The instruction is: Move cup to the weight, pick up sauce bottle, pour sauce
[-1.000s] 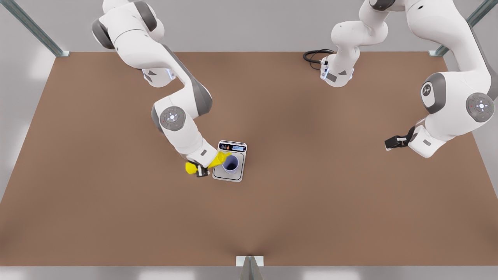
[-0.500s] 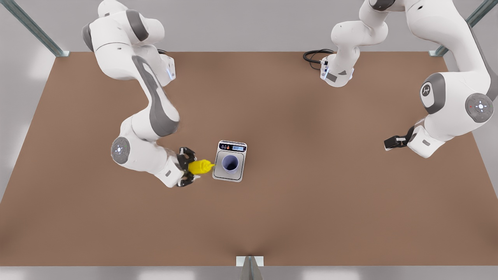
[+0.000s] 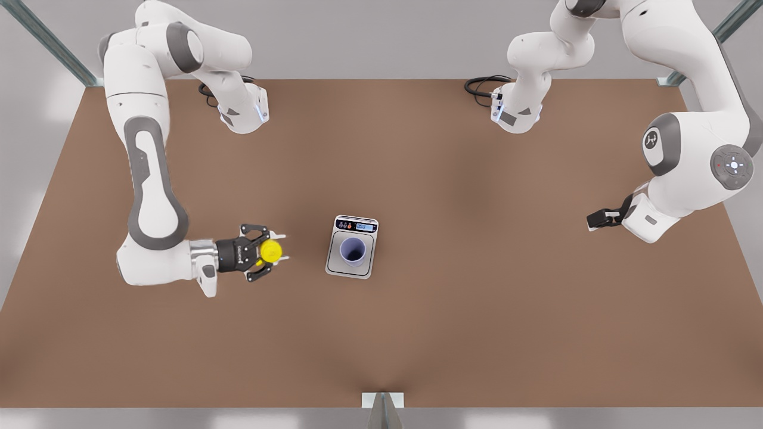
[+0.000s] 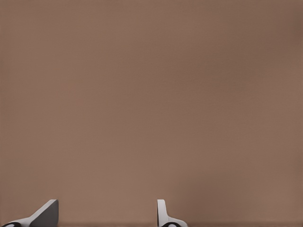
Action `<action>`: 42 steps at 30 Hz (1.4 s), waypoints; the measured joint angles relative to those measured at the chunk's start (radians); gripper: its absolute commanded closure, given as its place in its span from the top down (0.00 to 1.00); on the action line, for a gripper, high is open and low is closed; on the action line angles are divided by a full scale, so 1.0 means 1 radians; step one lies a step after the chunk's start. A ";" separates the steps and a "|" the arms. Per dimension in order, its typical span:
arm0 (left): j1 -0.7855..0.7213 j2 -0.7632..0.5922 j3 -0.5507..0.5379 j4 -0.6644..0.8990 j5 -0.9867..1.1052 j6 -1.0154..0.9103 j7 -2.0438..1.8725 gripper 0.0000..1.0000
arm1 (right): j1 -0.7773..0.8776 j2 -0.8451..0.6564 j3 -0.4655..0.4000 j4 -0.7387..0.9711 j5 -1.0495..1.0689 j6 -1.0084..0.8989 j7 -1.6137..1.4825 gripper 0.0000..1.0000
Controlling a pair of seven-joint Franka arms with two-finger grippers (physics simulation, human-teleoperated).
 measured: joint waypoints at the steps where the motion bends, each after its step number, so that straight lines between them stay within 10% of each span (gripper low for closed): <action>1: -0.002 0.000 0.000 0.000 0.000 0.000 0.000 1.00 | -0.029 0.015 0.000 -0.005 0.004 -0.023 -0.043 0.46; 17: -0.016 0.010 0.000 0.000 0.000 -0.012 0.002 1.00 | -0.166 0.265 -0.002 0.009 0.149 -0.109 -0.679 0.46; 42: -0.022 0.020 0.000 0.000 0.002 -0.008 0.003 1.00 | -0.218 0.452 -0.036 0.074 0.090 -0.071 -0.780 0.47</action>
